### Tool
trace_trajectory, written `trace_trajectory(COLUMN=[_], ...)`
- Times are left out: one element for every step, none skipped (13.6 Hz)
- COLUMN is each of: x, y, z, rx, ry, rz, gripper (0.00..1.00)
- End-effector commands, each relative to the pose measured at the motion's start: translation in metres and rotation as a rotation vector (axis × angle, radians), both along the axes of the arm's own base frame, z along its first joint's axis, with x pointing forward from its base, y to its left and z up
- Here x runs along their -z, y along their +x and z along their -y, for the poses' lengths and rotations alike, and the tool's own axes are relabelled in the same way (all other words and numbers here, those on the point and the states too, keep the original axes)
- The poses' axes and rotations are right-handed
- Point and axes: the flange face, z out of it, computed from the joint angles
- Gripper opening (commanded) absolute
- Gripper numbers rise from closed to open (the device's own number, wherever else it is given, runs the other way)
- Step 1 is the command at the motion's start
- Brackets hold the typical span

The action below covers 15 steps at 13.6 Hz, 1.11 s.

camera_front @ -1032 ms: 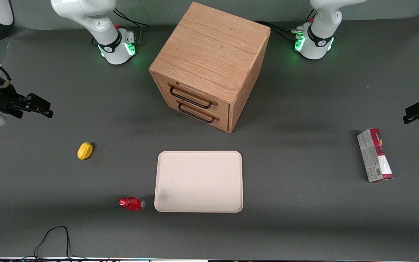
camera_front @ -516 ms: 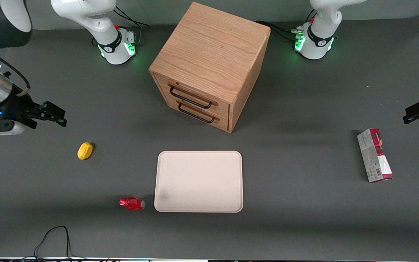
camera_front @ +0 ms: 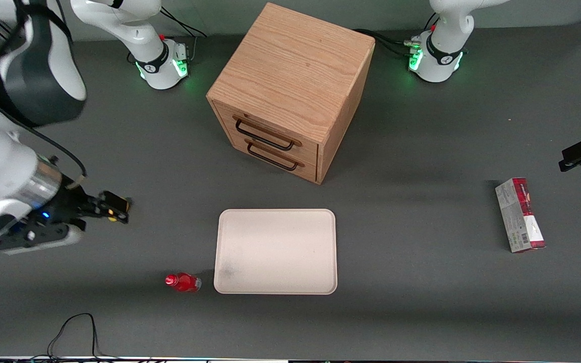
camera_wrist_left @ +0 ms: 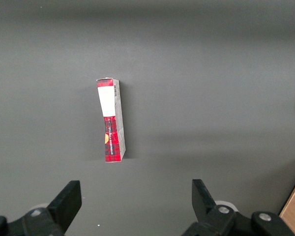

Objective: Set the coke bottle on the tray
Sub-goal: 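Move the right gripper down to the red Coca-Cola bottle lying beside the tray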

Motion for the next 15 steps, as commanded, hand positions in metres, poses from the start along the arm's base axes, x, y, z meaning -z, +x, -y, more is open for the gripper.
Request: trace_trajectory(x=[0.037,0.053,0.072,0.092,0.111,0.131,0.149,0.163,0.175,0.184,0.194,0.202,0.206,0.213,0.216], y=[0.041,0.050,0.058,0.064,0.069,0.074,0.077,0.078,0.079,0.080,0.082,0.083,0.083,0.083,0.083], z=[-0.018,-0.021,-0.022,-0.023,-0.028,-0.031,-0.032,-0.032,-0.033,-0.034,-0.034,-0.034,-0.035,-0.035,-0.035], rx=[0.002,0.003,0.002,-0.005,-0.013,-0.017,-0.017,-0.017,-0.019,-0.027,-0.030,-0.029,-0.032,-0.034,-0.036], ry=[0.024,0.033,0.035,0.019,0.000,-0.001,0.001,0.001,0.000,0.002,0.002,0.002,0.004,0.003,0.005], rz=[0.044,0.061,0.065,0.066,0.073,0.072,0.064,0.052,0.041,0.040,0.038,0.037,0.035,0.032,0.040], gripper=[1.00,1.00,1.00,1.00,1.00,1.00,1.00,1.00,1.00,1.00,1.00,1.00,0.99,0.99,0.99])
